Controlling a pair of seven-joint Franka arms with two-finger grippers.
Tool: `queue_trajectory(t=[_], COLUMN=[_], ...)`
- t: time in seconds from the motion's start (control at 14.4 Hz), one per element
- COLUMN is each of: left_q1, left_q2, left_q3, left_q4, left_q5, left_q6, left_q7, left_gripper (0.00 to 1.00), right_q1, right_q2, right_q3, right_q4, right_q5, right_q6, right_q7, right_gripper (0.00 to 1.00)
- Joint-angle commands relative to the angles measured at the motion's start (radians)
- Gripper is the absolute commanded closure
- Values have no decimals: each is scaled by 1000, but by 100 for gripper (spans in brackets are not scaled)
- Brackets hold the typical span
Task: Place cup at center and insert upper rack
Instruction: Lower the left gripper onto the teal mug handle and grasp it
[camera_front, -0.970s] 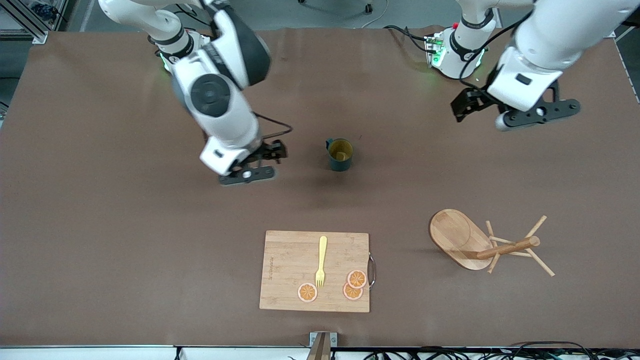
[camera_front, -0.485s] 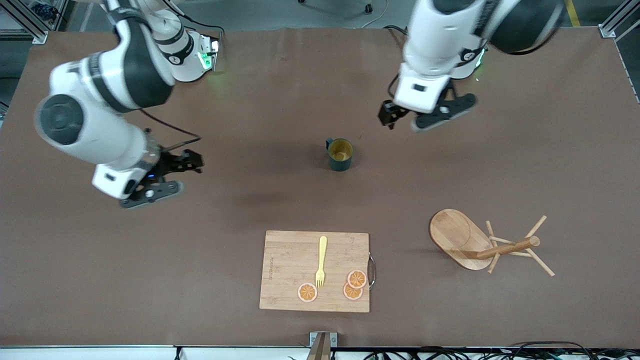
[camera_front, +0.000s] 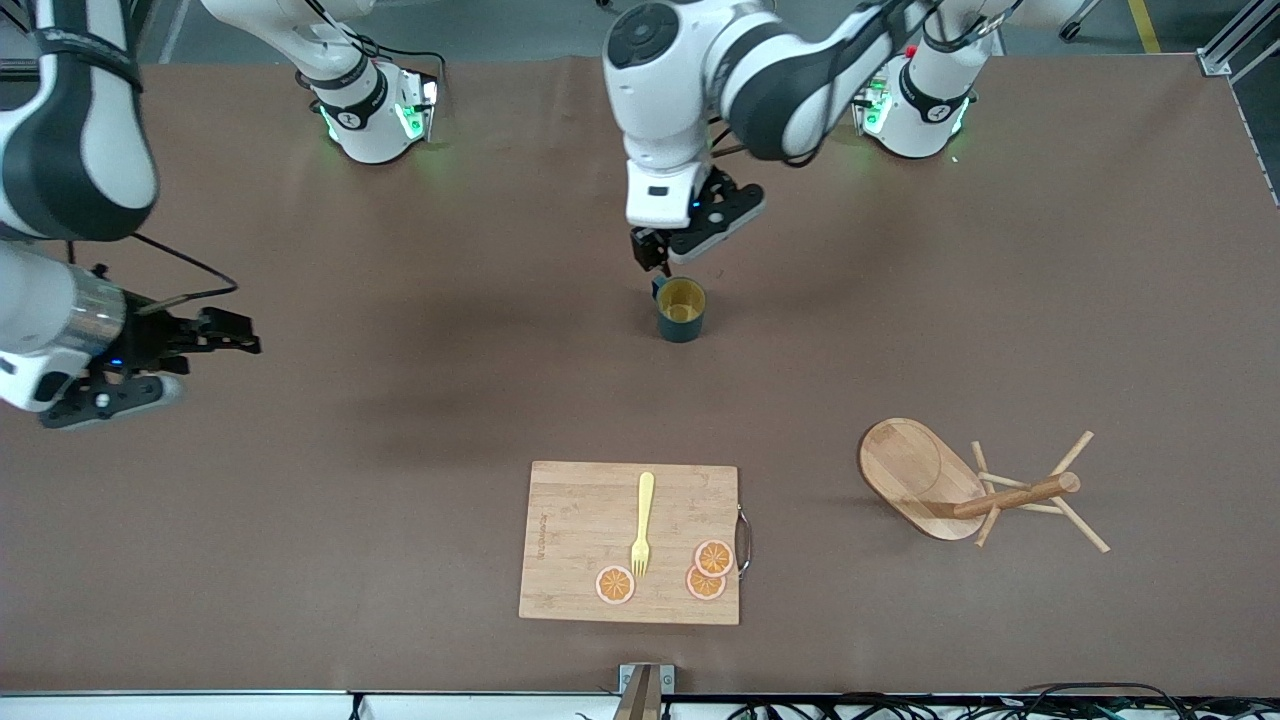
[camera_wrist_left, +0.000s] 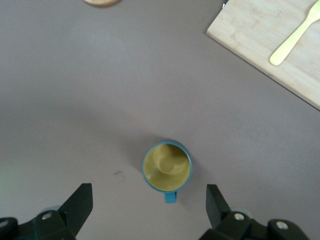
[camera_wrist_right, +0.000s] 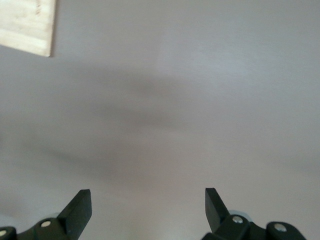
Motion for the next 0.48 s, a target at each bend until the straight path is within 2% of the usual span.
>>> queue_trajectory(t=[0.0,0.28,0.42], left_q1=[-104,-200,-251], left_q2=[109,262,313], left_q3=[6,9,24], left_q4=[50,92,92], left_q5=[96,252,327], left_q6=[-6,-6,-6], left_q7=[-234,-470,-577], left_gripper=[0,0,0], right_q1=[-49,-58,-73], right_q2=[-20,-20,-18], right_q3=[15,15,18], right_q4=[41,163,184], right_q5=[-13,-73,-105], right_q6=[-68,-226,-243], right_q7=[8,15,14], right_gripper=[0,0,0])
